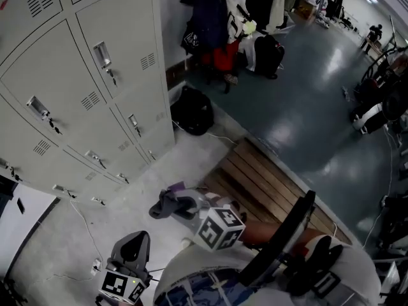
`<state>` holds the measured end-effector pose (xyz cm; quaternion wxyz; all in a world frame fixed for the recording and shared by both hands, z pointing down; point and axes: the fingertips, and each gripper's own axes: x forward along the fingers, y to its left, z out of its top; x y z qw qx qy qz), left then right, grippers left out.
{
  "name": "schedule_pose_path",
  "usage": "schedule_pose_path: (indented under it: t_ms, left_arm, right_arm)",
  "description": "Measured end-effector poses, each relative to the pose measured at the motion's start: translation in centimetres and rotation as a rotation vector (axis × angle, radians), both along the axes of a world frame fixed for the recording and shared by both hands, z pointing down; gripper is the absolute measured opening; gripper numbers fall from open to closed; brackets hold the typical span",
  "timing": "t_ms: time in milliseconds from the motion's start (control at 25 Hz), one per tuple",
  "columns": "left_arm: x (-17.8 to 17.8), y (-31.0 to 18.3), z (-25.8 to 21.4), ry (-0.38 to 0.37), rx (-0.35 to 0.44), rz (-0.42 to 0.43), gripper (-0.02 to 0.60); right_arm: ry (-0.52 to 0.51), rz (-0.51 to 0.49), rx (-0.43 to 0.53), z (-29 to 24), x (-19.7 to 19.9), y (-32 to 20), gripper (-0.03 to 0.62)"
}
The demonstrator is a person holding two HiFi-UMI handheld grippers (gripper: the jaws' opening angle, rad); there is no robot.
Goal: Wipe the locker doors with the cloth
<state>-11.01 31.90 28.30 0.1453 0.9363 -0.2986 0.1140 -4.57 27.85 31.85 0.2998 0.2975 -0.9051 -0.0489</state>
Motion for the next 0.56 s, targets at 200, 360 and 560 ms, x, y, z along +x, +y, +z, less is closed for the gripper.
schedule_pose_path:
  t_ms: [200,360,560]
  left_arm:
    - [-1.8,2.0,0.5,-0.004,-0.013,0.040,0.003]
    - [-2.5,3.3,0.9,0.012,-0.016,0.075,0.003]
    - [-3.2,5.0,1.5,0.009,-0.011,0.121,0.003]
  right_arm:
    - [0.019,0.038,0.010,-0.2,-1.4,1.8,0.112]
    - [0.032,0.072,0.000,0.1,-1.9,3.6,0.112]
    - [0.045,0.106,-0.019,0.6,-2.6,5.9,0.112]
